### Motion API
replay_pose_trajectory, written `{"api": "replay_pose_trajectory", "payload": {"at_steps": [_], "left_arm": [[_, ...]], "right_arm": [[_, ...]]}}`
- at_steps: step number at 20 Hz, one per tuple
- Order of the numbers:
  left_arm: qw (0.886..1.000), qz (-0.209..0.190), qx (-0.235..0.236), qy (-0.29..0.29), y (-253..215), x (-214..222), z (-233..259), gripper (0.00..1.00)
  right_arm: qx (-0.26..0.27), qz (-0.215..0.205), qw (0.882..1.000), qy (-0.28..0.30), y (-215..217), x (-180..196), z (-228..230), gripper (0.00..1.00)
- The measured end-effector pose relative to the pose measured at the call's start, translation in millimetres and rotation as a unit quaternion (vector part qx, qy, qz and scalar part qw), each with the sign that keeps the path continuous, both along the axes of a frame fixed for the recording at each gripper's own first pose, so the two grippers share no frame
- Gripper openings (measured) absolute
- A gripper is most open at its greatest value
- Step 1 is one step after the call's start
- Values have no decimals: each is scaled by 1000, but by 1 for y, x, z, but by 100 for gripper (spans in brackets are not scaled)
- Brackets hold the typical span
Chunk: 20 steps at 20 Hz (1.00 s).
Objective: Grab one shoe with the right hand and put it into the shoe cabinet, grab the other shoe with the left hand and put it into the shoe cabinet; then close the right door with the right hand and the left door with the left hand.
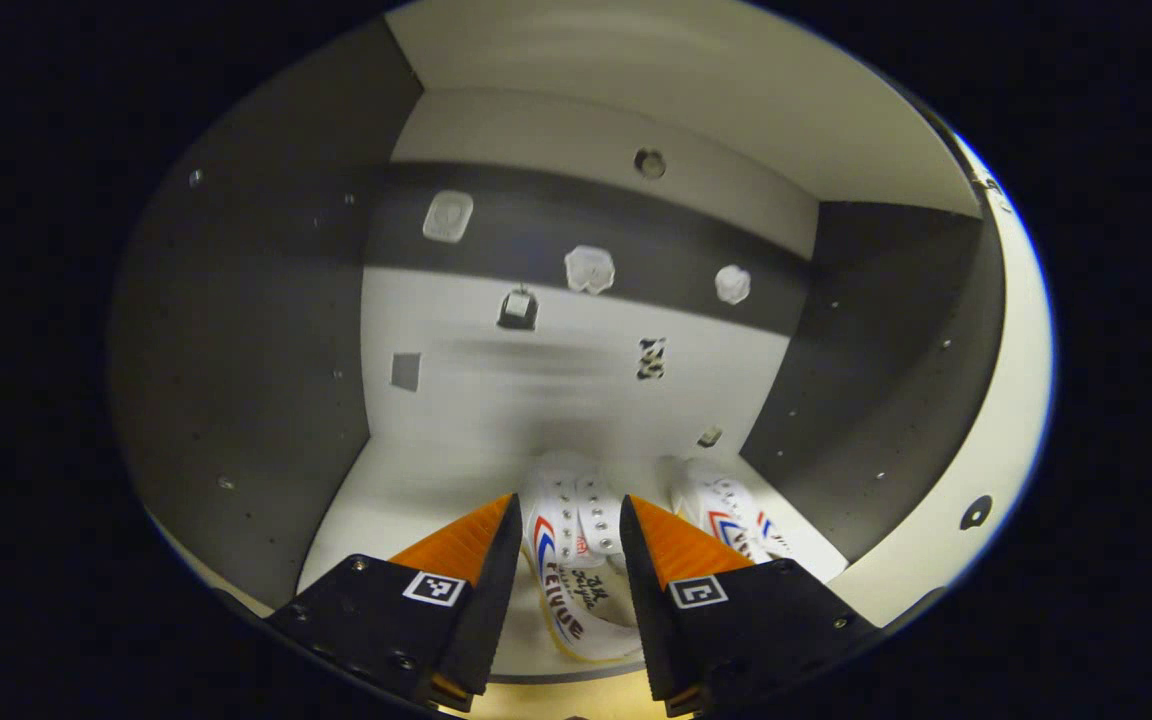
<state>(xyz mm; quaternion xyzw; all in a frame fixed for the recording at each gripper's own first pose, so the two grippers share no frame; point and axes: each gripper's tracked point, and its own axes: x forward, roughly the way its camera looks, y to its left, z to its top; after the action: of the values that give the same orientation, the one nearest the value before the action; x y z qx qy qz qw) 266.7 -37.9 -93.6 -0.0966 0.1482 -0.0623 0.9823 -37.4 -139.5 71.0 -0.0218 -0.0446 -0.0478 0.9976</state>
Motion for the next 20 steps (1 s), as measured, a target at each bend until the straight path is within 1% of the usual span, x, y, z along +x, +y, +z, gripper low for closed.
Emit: {"api": "replay_pose_trajectory", "payload": {"at_steps": [3,7,9,10,11,12,13,14,15,16,17,19,20], "left_arm": [[998,-3,7,-54,-12,-31,48,59],[994,-10,23,-110,-27,-75,97,59],[991,-17,28,-130,-37,-99,112,59],[990,-20,30,-135,-40,-111,116,59],[989,-20,30,-141,-42,-124,122,58],[989,-22,30,-144,-46,-134,126,59],[988,-20,31,-148,-48,-143,130,55],[988,-20,34,-152,-49,-150,131,58],[987,-19,40,-155,-51,-157,134,70],[986,-17,46,-157,-52,-164,136,72],[986,-9,52,-160,-50,-170,138,87],[985,3,57,-163,-48,-183,142,99],[985,8,54,-165,-46,-189,143,99]], "right_arm": [[1,-17,1000,7,-28,0,-4,58],[7,-35,999,24,-64,7,-17,56],[11,-40,998,38,-78,13,-28,63],[13,-39,998,44,-82,17,-35,60],[17,-35,998,51,-85,20,-41,60],[19,-29,998,59,-85,22,-46,69],[21,-24,997,65,-86,24,-51,71],[21,-19,997,69,-87,26,-55,72],[21,-12,997,72,-86,27,-57,79],[23,-5,997,74,-85,28,-60,79],[24,3,997,78,-83,29,-62,79],[28,23,996,86,-75,31,-67,79],[24,28,996,86,-75,31,-66,78]]}}
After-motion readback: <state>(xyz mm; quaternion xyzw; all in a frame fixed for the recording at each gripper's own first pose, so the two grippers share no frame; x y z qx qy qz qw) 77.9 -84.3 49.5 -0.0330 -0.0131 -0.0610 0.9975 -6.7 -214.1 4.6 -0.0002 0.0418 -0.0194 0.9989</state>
